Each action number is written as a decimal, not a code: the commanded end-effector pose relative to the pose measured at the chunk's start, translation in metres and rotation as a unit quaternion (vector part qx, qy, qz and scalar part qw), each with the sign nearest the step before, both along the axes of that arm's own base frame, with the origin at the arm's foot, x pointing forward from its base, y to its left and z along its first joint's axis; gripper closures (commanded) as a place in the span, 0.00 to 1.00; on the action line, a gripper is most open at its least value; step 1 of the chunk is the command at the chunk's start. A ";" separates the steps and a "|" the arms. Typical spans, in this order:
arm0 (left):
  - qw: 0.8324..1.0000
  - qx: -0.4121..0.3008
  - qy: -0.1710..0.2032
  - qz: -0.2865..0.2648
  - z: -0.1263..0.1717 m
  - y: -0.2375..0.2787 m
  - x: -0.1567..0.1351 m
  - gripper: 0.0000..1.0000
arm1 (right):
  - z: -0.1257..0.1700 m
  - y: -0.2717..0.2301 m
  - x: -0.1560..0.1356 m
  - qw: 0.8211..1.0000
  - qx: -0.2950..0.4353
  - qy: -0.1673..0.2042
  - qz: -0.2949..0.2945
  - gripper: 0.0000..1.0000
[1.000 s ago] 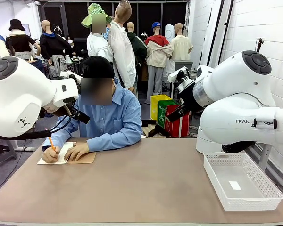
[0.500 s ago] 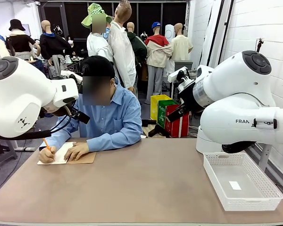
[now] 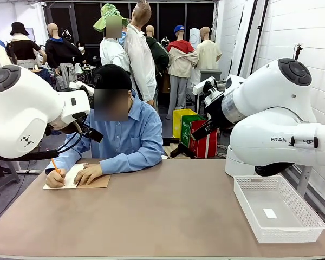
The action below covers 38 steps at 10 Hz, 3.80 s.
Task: Sort the paper based on its condition.
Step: If a person hands you a paper, place it in the Organizing basket , and if it's crumpled, put it in the Trash can.
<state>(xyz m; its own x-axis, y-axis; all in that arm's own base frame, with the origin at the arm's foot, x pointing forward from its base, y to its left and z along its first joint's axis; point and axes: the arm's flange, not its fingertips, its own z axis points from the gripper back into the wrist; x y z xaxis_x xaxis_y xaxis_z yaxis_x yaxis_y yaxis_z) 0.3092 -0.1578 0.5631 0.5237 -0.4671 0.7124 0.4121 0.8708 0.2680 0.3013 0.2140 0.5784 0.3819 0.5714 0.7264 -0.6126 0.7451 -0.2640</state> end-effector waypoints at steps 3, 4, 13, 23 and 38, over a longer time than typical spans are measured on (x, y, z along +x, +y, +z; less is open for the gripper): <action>1.000 0.005 -0.004 -0.003 0.000 0.001 0.001 0.00 | 0.000 0.001 0.000 1.000 -0.002 -0.001 -0.001 0.00; 1.000 0.005 -0.004 -0.003 0.000 0.001 0.001 0.00 | 0.000 0.001 0.000 1.000 -0.002 -0.001 -0.001 0.00; 1.000 0.005 -0.004 -0.003 0.000 0.001 0.001 0.00 | 0.000 0.001 0.000 1.000 -0.002 -0.001 -0.001 0.00; 1.000 0.005 -0.004 -0.003 0.000 0.001 0.001 0.00 | 0.000 0.001 0.000 1.000 -0.002 -0.001 -0.001 0.00; 1.000 0.005 -0.004 -0.003 0.000 0.001 0.001 0.00 | 0.000 0.001 0.000 1.000 -0.002 -0.001 -0.001 0.00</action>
